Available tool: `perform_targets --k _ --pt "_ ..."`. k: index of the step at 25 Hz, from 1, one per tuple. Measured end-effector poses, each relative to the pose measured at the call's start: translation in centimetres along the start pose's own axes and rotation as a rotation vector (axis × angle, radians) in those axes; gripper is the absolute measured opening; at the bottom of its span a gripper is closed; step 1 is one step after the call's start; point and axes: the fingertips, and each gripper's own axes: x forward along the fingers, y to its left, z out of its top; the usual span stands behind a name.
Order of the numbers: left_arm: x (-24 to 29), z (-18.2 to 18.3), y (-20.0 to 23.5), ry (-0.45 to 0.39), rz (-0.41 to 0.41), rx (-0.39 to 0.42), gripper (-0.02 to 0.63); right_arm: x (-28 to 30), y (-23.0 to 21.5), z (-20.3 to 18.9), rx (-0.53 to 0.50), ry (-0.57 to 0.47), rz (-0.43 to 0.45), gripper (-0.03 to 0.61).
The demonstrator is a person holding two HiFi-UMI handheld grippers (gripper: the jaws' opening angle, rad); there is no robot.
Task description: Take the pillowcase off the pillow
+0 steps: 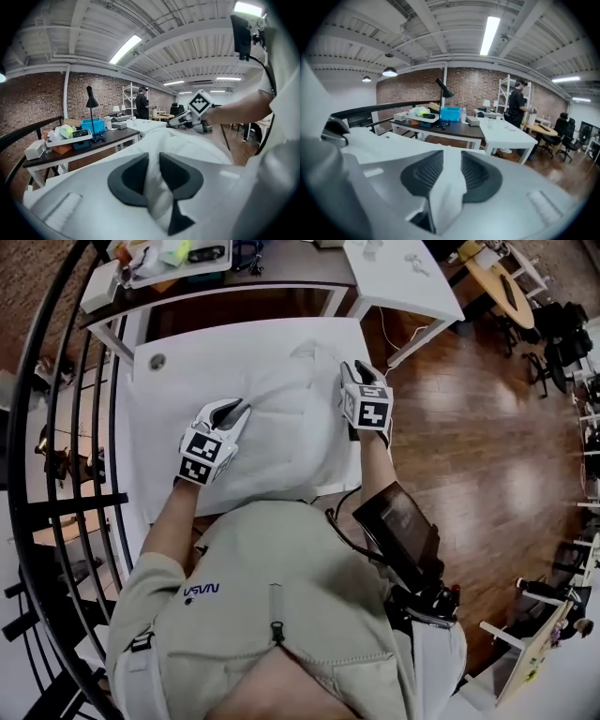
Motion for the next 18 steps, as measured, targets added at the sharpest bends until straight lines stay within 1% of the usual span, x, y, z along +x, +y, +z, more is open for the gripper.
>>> perform_targets --k 2,4,5,7,9,12,14,16,17,18 --pt "1.1 -0.1 1.4 0.014 0.012 -0.002 0.103 -2.8 0.7 -0.4 0.035 -0.03 0.0 0.107" --pt "1.3 0.7 2.3 0.012 0.011 -0.001 0.126 -5.9 2.1 -1.5 0.061 -0.049 0.013 0.109" --pt "1.0 1.4 2.2 0.006 0.001 0.008 0.158 -7.4 2.9 -2.2 0.069 -0.051 0.02 0.117" --pt "0.1 2.7 0.5 0.003 -0.049 0.031 0.21 -10.2 4.5 -4.2 0.085 -0.037 0.029 0.126" --pt "-1.4 2.9 -2.8 0.03 -0.125 0.053 0.262 -12.8 6.2 -6.4 0.1 -0.003 0.031 0.137" --pt "-3.1 0.6 -8.7 0.137 -0.238 0.086 0.303 -15.7 8.2 -9.7 0.114 0.06 0.032 0.158" --pt "-3.2 -2.3 -11.6 0.228 -0.278 0.113 0.304 -16.4 9.3 -11.6 0.123 0.101 0.04 0.184" --pt "-2.3 -5.4 -12.8 0.318 -0.263 0.177 0.304 -16.4 10.7 -13.4 0.12 0.145 0.063 0.209" --pt "-1.7 -6.6 -12.8 0.347 -0.244 0.212 0.287 -16.2 11.6 -14.3 0.106 0.166 0.075 0.213" --pt "-1.2 -7.3 -12.5 0.362 -0.228 0.233 0.243 -15.9 12.3 -15.1 0.085 0.182 0.082 0.213"
